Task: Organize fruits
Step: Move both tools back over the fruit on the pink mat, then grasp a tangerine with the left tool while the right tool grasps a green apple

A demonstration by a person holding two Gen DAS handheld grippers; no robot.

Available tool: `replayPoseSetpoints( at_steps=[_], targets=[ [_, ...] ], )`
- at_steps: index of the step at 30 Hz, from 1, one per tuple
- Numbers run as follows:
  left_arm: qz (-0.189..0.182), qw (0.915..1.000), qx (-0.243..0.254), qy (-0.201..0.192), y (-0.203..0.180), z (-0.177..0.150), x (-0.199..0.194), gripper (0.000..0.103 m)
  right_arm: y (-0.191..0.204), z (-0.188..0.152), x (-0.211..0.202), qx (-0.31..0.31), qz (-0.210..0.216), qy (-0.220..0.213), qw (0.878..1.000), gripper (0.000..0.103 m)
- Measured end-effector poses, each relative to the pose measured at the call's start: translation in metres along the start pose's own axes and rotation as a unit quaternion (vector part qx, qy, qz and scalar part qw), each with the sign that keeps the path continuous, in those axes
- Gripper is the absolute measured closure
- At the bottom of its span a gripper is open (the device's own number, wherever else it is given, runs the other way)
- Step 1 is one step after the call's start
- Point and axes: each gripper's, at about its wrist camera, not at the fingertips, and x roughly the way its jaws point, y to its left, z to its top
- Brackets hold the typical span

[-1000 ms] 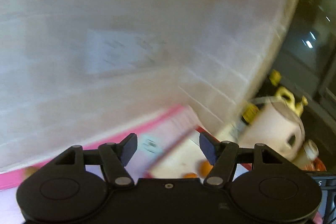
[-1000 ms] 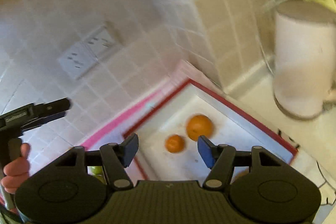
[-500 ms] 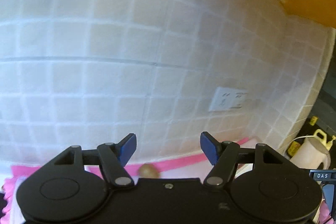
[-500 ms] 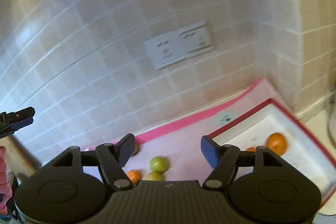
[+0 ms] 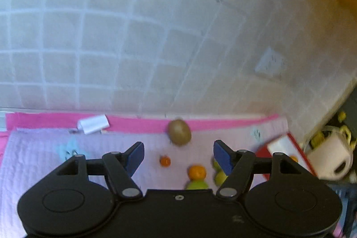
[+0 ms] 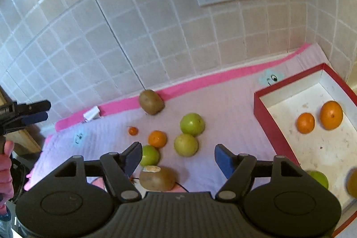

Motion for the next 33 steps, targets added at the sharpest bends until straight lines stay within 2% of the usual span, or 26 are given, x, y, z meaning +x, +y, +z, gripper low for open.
replayPoseSetpoints(
  at_steps=[6, 8, 10, 12, 14, 18, 25, 31, 32, 33],
  targets=[
    [0.006, 0.9952, 0.081, 0.055, -0.005, -0.048, 0.036, 0.021, -0.018, -0.001, 0.03, 0.03, -0.01, 0.024, 0.999, 0.03],
    [-0.004, 0.9949, 0.068, 0.075, 0.004, -0.06, 0.045, 0.022, -0.025, -0.002, 0.045, 0.051, 0.002, 0.031, 0.998, 0.033],
    [-0.023, 0.9948, 0.042, 0.09, 0.017, -0.071, 0.057, 0.022, -0.035, -0.004, 0.06, 0.081, 0.034, 0.03, 0.996, 0.035],
    [-0.03, 0.9944, 0.027, 0.098, 0.025, -0.08, 0.066, 0.022, -0.045, -0.006, 0.08, 0.122, 0.053, 0.045, 0.99, 0.034],
    [-0.041, 0.9932, 0.02, 0.107, 0.03, -0.086, 0.072, 0.022, -0.048, -0.006, 0.095, 0.137, 0.062, 0.049, 0.987, 0.034],
    [-0.04, 0.9917, 0.023, 0.12, 0.034, -0.094, 0.086, 0.022, -0.041, -0.004, 0.124, 0.122, 0.032, 0.058, 0.99, 0.034],
    [-0.059, 0.9876, 0.035, 0.141, 0.035, -0.097, 0.108, 0.022, -0.032, -0.002, 0.16, 0.105, 0.009, 0.073, 0.992, 0.034],
    [-0.061, 0.987, 0.031, 0.146, 0.036, -0.101, 0.123, 0.023, -0.027, -0.003, 0.175, 0.102, 0.016, 0.084, 0.991, 0.033],
    [-0.063, 0.9873, 0.029, 0.143, 0.037, -0.101, 0.123, 0.024, -0.026, -0.003, 0.176, 0.1, 0.015, 0.084, 0.991, 0.033],
    [-0.066, 0.9876, 0.026, 0.14, 0.039, -0.101, 0.123, 0.03, -0.026, -0.002, 0.177, 0.099, 0.015, 0.083, 0.991, 0.033]
  ],
)
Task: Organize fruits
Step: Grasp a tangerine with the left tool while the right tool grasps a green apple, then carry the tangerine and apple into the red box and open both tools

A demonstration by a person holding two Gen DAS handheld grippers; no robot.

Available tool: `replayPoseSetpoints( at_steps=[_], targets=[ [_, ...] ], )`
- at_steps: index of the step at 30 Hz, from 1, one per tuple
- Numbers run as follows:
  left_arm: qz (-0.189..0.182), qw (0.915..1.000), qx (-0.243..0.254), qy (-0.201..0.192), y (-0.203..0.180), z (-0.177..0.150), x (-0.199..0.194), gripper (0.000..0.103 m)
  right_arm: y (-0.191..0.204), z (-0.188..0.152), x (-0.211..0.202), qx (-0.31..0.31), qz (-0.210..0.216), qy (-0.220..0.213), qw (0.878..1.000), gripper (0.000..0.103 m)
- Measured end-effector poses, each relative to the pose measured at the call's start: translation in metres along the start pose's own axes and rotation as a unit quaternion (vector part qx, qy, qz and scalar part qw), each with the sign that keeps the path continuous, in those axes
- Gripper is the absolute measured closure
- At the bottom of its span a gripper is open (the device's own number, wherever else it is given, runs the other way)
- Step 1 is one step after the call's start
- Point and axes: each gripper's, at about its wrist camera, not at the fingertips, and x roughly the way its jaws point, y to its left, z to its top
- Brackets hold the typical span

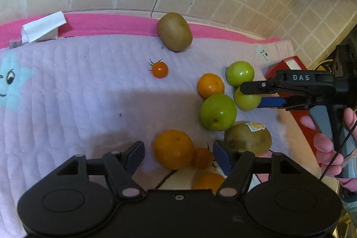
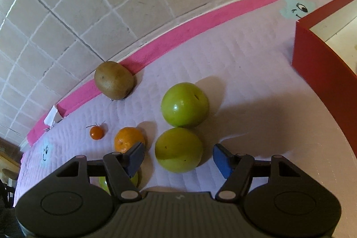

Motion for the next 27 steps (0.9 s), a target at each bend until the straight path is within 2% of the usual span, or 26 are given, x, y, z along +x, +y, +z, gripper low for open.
replayPoseSetpoints(
  at_steps=[2, 4, 6, 10, 12, 18, 23, 25, 27],
  targets=[
    [-0.004, 0.9999, -0.01, -0.003, 0.005, 0.0, 0.0, 0.037, 0.001, 0.001, 0.002, 0.001, 0.0, 0.0, 1.0, 0.033],
    [-0.002, 0.9999, -0.014, -0.005, 0.007, 0.0, -0.001, 0.054, 0.003, 0.002, 0.005, -0.002, 0.0, 0.001, 1.0, 0.034],
    [-0.01, 0.9997, -0.019, -0.005, 0.01, 0.0, -0.002, 0.059, 0.007, 0.001, 0.007, -0.01, -0.004, 0.0, 1.0, 0.036],
    [-0.007, 0.9998, -0.017, -0.013, 0.008, -0.003, -0.005, 0.059, 0.016, 0.0, 0.011, -0.038, -0.034, 0.001, 0.999, 0.052],
    [-0.002, 0.9998, -0.015, -0.016, 0.006, -0.003, -0.006, 0.059, 0.017, 0.0, 0.01, -0.048, -0.036, -0.001, 0.998, 0.053],
    [0.003, 0.999, -0.016, -0.04, 0.002, 0.003, -0.023, 0.059, 0.008, -0.001, -0.004, -0.026, -0.02, -0.001, 0.999, 0.053],
    [0.023, 0.9975, 0.003, -0.066, -0.02, 0.019, -0.05, 0.059, 0.003, -0.001, -0.046, -0.017, 0.004, -0.043, 0.999, 0.053],
    [0.049, 0.9944, 0.014, -0.093, -0.038, 0.027, -0.064, 0.059, -0.001, 0.0, -0.068, -0.01, 0.016, -0.061, 0.998, 0.053],
    [0.058, 0.9905, 0.025, -0.122, -0.056, 0.036, -0.076, 0.059, -0.01, -0.001, -0.096, 0.0, 0.022, -0.087, 0.996, 0.053]
  ],
)
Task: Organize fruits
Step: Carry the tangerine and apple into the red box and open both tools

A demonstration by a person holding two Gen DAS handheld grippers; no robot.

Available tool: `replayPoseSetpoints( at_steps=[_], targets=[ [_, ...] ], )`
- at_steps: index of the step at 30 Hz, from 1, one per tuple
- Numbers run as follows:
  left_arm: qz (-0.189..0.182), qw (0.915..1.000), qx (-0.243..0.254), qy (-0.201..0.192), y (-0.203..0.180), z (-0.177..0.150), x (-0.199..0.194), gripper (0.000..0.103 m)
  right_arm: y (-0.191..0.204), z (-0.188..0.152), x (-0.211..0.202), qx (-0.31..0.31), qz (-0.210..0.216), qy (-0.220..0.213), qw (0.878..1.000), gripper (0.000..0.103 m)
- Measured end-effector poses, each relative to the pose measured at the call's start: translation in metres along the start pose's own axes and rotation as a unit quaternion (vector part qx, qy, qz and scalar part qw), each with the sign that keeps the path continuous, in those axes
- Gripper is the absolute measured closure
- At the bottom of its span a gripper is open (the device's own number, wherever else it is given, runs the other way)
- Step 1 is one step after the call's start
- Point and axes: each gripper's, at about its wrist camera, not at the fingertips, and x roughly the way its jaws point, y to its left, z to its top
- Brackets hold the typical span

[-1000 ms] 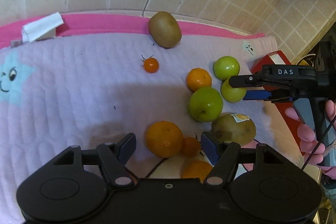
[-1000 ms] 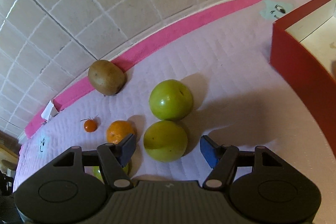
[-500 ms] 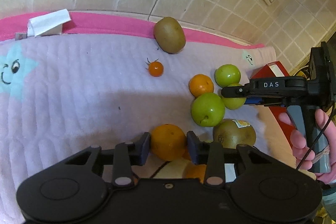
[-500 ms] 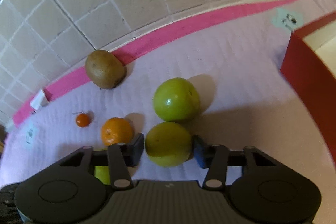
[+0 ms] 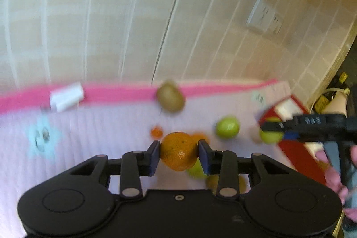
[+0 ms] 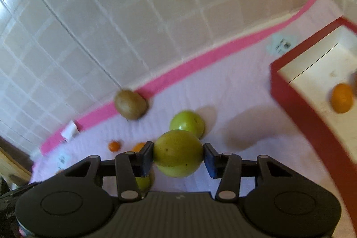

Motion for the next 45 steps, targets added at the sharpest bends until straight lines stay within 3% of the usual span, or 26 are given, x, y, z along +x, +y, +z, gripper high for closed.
replayPoseSetpoints(
  at_steps=[5, 9, 14, 19, 26, 30, 33, 36, 45],
  targets=[
    [-0.035, 0.998, 0.022, -0.049, -0.049, 0.039, -0.015, 0.059, -0.032, 0.017, -0.071, 0.023, -0.012, -0.071, 0.997, 0.053],
    [-0.082, 0.9919, 0.067, -0.07, -0.113, 0.065, -0.007, 0.059, -0.069, 0.032, -0.131, 0.051, -0.036, -0.132, 0.989, 0.053],
    [-0.14, 0.9824, 0.107, -0.062, -0.192, 0.079, 0.02, 0.059, -0.122, 0.041, -0.189, 0.082, -0.086, -0.19, 0.975, 0.053],
    [-0.186, 0.9744, 0.123, -0.027, -0.255, 0.075, 0.068, 0.059, -0.172, 0.041, -0.215, 0.111, -0.122, -0.197, 0.966, 0.053],
    [-0.197, 0.9648, 0.156, 0.077, -0.308, 0.043, 0.161, 0.059, -0.238, 0.036, -0.19, 0.15, -0.13, -0.152, 0.968, 0.053],
    [-0.211, 0.944, 0.213, 0.138, -0.327, 0.013, 0.2, 0.059, -0.264, 0.028, -0.157, 0.183, -0.121, -0.119, 0.968, 0.053],
    [-0.202, 0.9325, 0.252, 0.161, -0.338, -0.009, 0.221, 0.059, -0.274, 0.021, -0.134, 0.199, -0.116, -0.098, 0.968, 0.053],
    [-0.202, 0.9268, 0.26, 0.181, -0.342, -0.019, 0.238, 0.059, -0.279, 0.017, -0.112, 0.205, -0.111, -0.075, 0.97, 0.053],
    [-0.184, 0.9187, 0.284, 0.204, -0.35, -0.028, 0.261, 0.059, -0.286, 0.024, -0.074, 0.195, -0.136, -0.028, 0.971, 0.053]
  ],
)
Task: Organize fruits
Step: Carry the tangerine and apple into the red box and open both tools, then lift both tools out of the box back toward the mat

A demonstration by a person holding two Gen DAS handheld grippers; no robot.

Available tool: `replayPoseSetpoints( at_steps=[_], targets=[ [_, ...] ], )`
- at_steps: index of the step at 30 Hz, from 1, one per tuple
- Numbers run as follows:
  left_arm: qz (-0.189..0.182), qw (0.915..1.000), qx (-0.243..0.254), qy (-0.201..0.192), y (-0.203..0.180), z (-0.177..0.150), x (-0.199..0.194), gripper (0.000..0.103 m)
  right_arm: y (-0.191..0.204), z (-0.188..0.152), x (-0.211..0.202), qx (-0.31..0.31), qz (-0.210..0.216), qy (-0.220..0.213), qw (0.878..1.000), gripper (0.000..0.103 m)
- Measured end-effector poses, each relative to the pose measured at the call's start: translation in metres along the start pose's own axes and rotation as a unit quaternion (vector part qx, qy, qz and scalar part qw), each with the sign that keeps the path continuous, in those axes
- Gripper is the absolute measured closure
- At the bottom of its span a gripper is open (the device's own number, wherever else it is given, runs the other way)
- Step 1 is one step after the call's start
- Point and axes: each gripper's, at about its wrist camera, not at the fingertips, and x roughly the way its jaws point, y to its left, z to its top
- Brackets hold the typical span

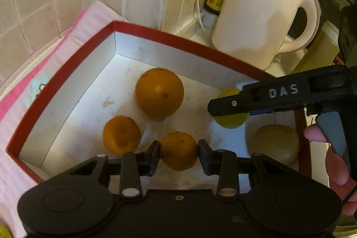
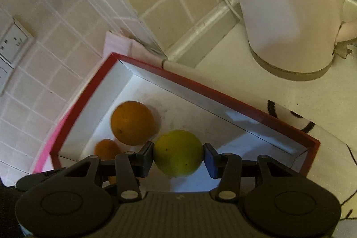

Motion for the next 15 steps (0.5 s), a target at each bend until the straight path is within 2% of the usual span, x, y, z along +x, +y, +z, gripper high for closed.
replayPoseSetpoints(
  at_steps=[10, 12, 14, 15],
  targets=[
    [0.004, 0.9999, -0.005, 0.015, -0.003, 0.0, 0.005, 0.058, 0.0, -0.001, 0.012, -0.012, -0.009, 0.009, 1.0, 0.052],
    [0.011, 0.9996, -0.005, 0.026, -0.004, 0.002, 0.007, 0.048, -0.001, 0.002, 0.008, -0.006, -0.01, 0.015, 1.0, 0.05],
    [0.023, 0.9996, 0.0, 0.016, -0.004, 0.002, -0.005, 0.042, -0.006, 0.004, -0.006, 0.007, 0.003, 0.003, 1.0, 0.042],
    [0.026, 0.9996, 0.0, 0.006, -0.003, 0.001, -0.015, 0.034, -0.008, 0.006, -0.015, 0.009, 0.006, -0.004, 1.0, 0.04]
  ],
)
